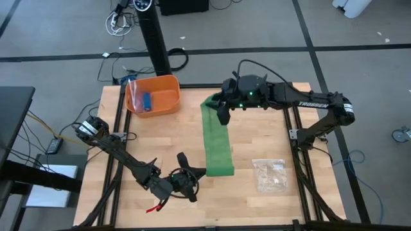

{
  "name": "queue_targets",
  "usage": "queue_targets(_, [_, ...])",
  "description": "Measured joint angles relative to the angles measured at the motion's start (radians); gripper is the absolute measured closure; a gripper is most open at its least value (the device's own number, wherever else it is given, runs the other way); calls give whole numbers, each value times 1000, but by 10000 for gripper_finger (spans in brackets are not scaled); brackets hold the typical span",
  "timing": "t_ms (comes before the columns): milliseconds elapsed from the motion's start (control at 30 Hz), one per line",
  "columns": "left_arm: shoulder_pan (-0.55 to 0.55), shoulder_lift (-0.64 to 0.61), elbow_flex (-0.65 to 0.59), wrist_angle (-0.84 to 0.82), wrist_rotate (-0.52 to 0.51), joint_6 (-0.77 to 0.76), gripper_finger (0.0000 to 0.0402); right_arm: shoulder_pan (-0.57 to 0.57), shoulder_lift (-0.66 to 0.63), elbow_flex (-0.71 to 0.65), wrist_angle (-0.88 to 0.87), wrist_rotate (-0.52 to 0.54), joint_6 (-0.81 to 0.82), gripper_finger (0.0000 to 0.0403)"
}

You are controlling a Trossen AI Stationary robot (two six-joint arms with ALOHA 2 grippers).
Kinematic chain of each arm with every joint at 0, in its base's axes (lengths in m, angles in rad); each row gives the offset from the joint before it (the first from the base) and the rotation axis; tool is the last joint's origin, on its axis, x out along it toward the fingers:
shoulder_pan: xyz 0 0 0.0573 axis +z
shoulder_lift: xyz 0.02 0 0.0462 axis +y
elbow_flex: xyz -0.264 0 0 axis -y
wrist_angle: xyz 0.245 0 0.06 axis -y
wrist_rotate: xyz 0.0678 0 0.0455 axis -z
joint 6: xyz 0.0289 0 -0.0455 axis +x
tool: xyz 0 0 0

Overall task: Roll bandage
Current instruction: Roll the green bandage

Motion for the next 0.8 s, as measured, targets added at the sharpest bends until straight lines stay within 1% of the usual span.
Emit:
queue_targets(200, [-2, 0, 0, -1, 31, -21, 400, -26, 0, 0, -1, -31, 19, 237])
queue_targets(400, [-2, 0, 0, -7, 37, -24, 400, -36, 0, 0, -24, -95, 91, 237])
queue_targets(633, [-2, 0, -1, -31, 43, -57, 400, -15, 0, 0, -104, -155, 116, 236])
queue_targets(800, [-2, 0, -1, -38, 96, -84, 400, 12, 0, 0, -157, -173, 115, 238])
